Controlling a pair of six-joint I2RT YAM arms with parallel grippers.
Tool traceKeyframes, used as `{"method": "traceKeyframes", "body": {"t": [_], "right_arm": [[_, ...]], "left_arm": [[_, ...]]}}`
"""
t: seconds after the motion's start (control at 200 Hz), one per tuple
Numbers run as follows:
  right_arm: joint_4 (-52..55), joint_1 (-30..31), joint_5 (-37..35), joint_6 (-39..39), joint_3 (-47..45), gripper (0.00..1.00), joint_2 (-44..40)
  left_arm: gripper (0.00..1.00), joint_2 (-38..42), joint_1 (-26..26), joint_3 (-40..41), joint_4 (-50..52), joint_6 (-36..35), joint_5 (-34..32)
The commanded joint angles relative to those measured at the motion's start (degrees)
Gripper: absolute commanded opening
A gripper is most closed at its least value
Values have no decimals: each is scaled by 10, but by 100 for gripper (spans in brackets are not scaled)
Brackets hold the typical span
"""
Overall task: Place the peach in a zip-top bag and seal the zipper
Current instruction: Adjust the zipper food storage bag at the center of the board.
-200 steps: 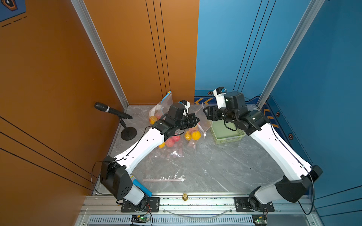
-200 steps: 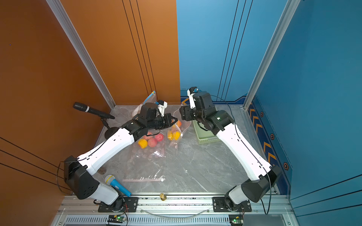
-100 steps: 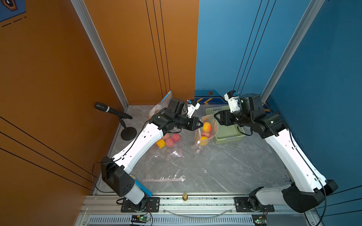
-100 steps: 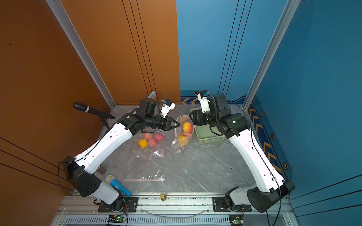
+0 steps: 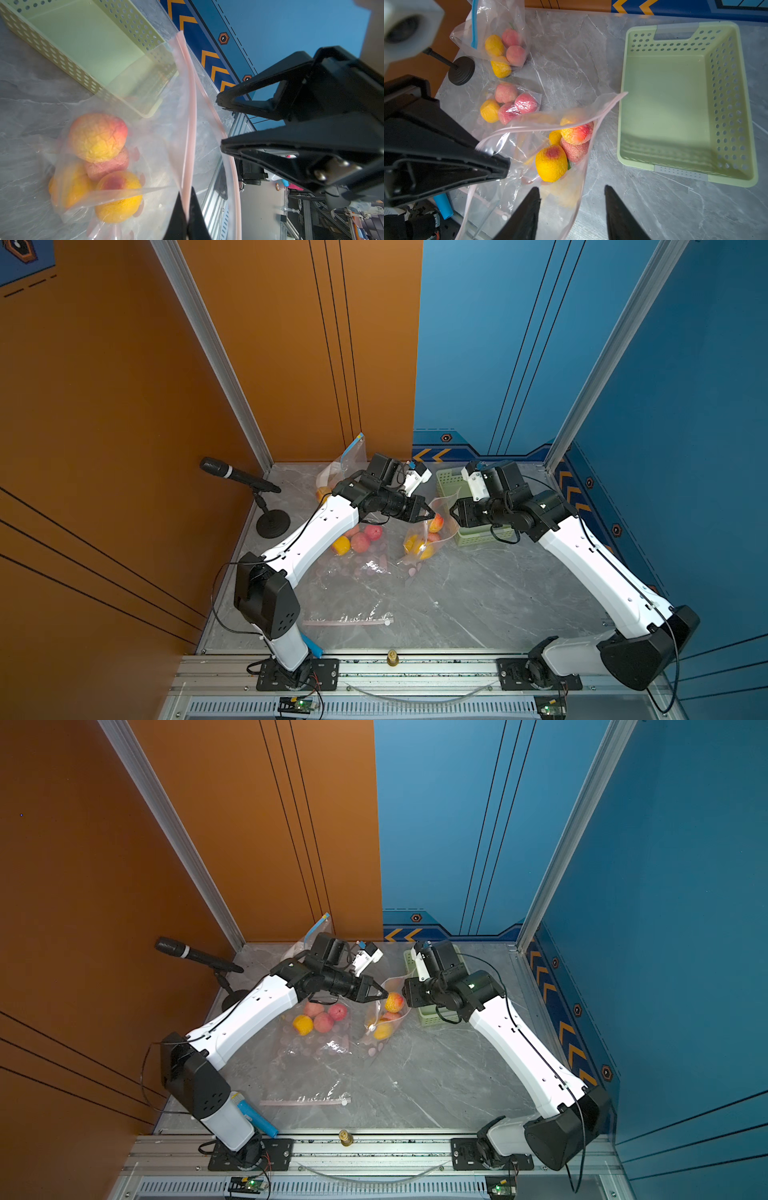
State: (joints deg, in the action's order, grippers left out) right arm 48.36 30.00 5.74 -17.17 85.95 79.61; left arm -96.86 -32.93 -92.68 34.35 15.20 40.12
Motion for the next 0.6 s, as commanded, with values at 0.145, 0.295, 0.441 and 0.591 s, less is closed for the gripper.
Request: {"method": "traceKeyframes", "body": {"t": [0.145, 0.295, 0.441, 0.591], "right_arm": [[-40, 1, -6, -28, -9, 7, 18], [-55, 1, -5, -49, -14, 3, 12], [-61, 0, -11, -66, -15, 3, 5], [-63, 2, -14, -77, -12, 3, 7]], "left_arm": [[35, 44, 1, 9, 7, -27, -77], [66, 116, -17, 64, -5, -43, -221], [67, 249, -49, 206, -79, -59, -412], [98, 381, -89, 328, -139, -63, -443]]}}
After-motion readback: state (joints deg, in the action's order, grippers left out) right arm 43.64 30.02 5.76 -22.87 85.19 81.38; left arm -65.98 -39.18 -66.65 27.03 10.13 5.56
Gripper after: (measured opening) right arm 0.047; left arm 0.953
